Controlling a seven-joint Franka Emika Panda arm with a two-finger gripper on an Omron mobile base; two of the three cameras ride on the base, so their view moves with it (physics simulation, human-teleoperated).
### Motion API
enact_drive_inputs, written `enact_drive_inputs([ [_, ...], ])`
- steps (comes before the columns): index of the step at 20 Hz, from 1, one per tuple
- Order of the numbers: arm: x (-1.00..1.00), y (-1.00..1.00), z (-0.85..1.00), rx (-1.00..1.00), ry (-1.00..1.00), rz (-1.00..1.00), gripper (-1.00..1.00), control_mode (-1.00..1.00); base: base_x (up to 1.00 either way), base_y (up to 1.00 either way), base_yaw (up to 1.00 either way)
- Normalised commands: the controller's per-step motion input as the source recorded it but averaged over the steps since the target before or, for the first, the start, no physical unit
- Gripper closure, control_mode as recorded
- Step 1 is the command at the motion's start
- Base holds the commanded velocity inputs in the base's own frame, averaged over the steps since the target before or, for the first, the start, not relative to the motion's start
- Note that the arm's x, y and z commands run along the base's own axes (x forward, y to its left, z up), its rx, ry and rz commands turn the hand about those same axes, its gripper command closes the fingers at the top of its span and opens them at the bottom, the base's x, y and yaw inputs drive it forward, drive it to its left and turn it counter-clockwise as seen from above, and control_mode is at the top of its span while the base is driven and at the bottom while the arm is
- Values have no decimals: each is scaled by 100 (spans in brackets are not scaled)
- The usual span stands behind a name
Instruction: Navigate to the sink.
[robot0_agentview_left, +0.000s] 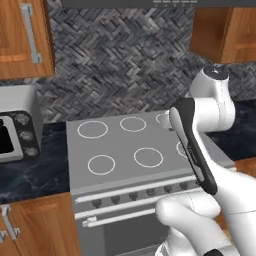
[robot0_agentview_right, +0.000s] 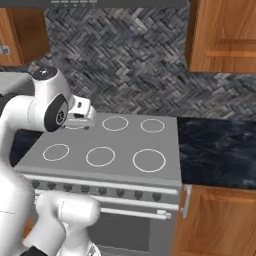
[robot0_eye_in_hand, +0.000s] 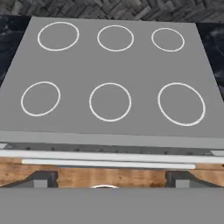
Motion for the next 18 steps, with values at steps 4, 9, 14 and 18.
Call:
enact_drive_inputs([
  [4, 0, 0, 0, 0, 0, 0, -100, 100, -70, -53, -55],
  [9, 0, 0, 0, 0, 0, 0, -100, 100, -3, -61, -75],
  [14, 0, 0, 0, 0, 0, 0, -100, 100, 0, -62, -85],
  [18, 0, 0, 0, 0, 0, 0, -100, 100, 0, -35, -91],
])
